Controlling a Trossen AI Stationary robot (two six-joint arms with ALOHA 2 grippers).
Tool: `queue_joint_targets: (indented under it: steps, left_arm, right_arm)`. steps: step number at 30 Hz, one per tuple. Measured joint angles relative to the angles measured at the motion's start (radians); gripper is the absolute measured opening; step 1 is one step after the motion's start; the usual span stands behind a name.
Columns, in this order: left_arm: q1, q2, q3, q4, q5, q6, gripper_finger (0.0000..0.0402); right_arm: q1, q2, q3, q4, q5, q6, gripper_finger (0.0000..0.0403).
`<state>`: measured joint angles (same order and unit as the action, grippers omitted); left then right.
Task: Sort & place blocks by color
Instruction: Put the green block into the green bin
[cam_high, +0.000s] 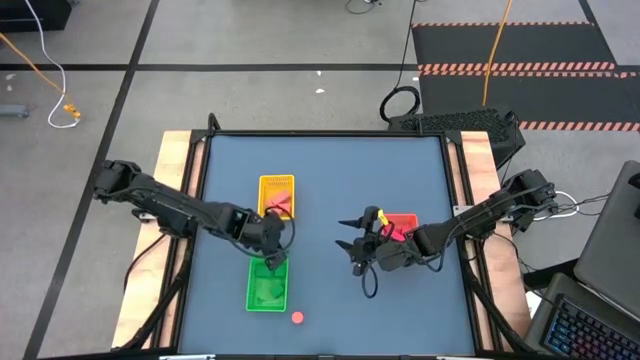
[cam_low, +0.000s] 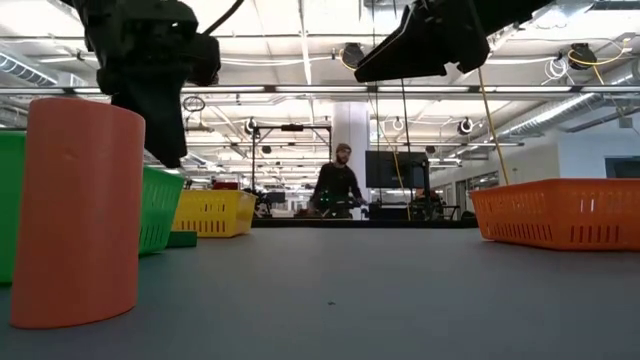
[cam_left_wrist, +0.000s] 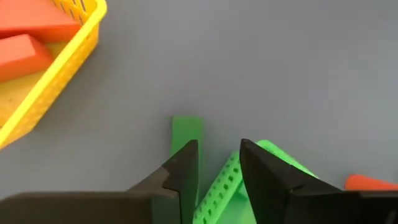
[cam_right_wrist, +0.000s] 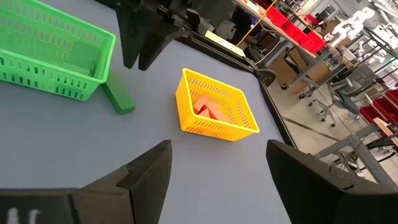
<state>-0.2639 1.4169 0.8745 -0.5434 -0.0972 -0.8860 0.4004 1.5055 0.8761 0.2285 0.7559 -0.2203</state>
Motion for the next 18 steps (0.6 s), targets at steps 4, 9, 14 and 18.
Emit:
queue_joint_targets:
  steps: [4, 9, 14, 18]
  left_arm:
    - [0.014, 0.013, 0.0, 0.001, -0.001, 0.007, 0.0107]
    - [0.043, 0.023, 0.0, 0.038, -0.042, 0.032, 0.0106]
    - [0.05, 0.022, 0.0, 0.282, -0.038, 0.217, 0.0106]
    - [0.034, 0.021, 0.0, 0.518, -0.033, 0.288, 0.0106]
  right_arm:
    - [0.0, 0.0, 0.0, -0.022, 0.0, 0.0, 0.0254]
    - [0.0, 0.0, 0.0, -0.078, 0.001, -0.001, 0.0254]
    - [0.0, -0.005, 0.0, -0.127, 0.001, -0.003, 0.0254]
    - [0.0, -0.024, 0.0, -0.16, 0.001, -0.004, 0.0254]
